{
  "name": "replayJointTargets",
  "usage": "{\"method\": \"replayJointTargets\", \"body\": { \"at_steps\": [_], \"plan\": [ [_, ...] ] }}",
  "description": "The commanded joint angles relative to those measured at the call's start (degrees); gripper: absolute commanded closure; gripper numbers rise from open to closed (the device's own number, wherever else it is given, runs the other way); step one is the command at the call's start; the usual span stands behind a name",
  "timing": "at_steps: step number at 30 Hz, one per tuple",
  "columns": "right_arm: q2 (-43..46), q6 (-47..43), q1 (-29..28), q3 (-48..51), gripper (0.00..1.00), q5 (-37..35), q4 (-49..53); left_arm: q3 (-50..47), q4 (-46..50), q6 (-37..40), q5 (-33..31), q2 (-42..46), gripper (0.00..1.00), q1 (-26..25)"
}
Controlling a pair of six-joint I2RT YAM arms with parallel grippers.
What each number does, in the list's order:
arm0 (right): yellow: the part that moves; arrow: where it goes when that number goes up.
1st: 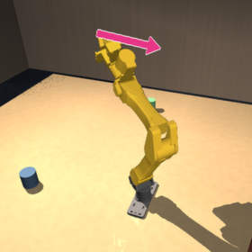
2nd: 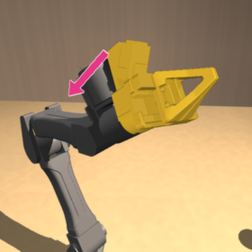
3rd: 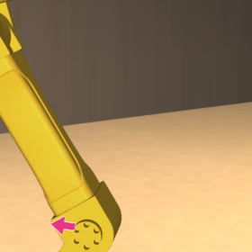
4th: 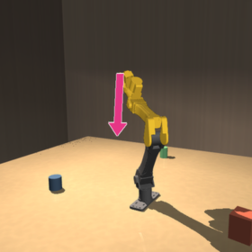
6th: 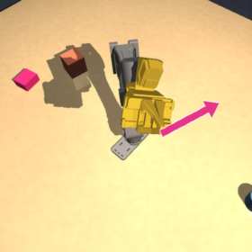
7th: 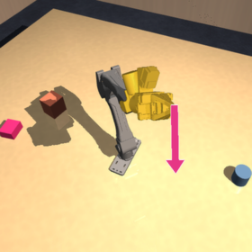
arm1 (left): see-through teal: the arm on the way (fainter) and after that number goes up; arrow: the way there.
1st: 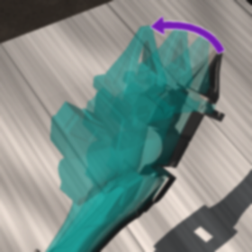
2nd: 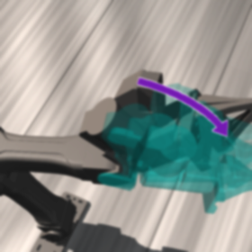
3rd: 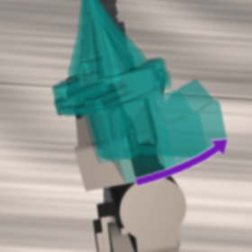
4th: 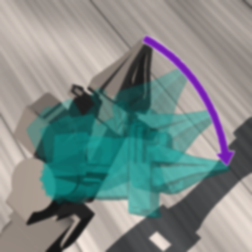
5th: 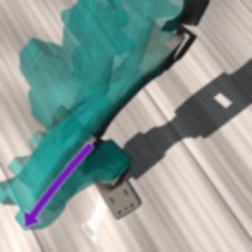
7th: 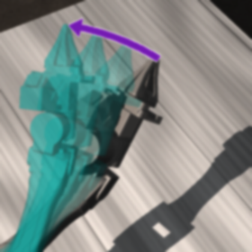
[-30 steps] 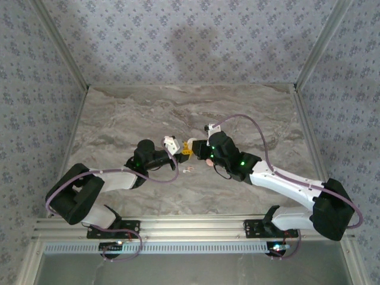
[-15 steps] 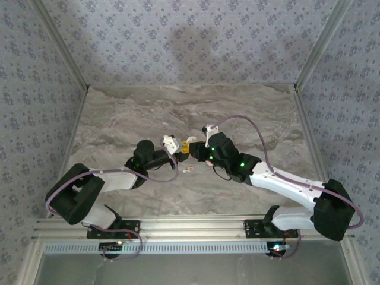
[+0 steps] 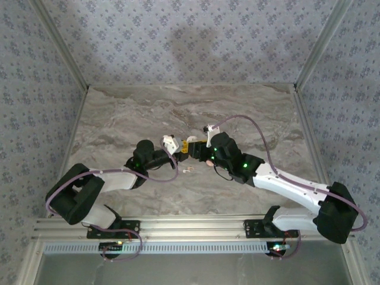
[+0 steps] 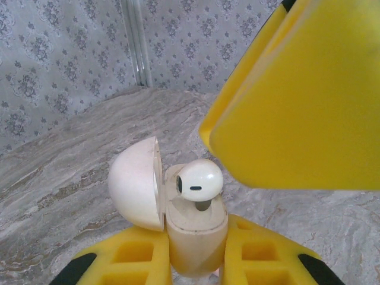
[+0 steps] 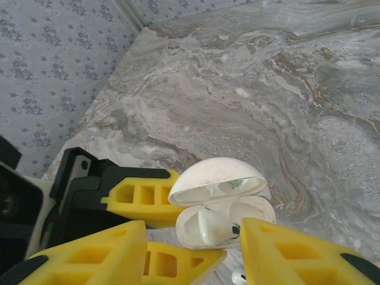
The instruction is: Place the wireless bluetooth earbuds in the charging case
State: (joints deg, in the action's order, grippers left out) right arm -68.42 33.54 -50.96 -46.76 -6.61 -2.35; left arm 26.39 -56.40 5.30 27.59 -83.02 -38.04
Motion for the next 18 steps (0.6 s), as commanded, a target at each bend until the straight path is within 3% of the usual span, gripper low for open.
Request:
{"method": "replayJointTargets", "body": {
  "at_steps": [1,18],
  "plan": [
    [1.8,-1.1,0.6,-2.3,0.52,1.3,0.8,-0.1,-1.8,-0.6,0.1,0.9,0.90,-0.5],
    [1.9,-1.1,9.7,-5.8,0.31,15.3,12.5,0.0,-1.5,-0.6,0.4,1.1,0.90,-0.4]
  ]
}}
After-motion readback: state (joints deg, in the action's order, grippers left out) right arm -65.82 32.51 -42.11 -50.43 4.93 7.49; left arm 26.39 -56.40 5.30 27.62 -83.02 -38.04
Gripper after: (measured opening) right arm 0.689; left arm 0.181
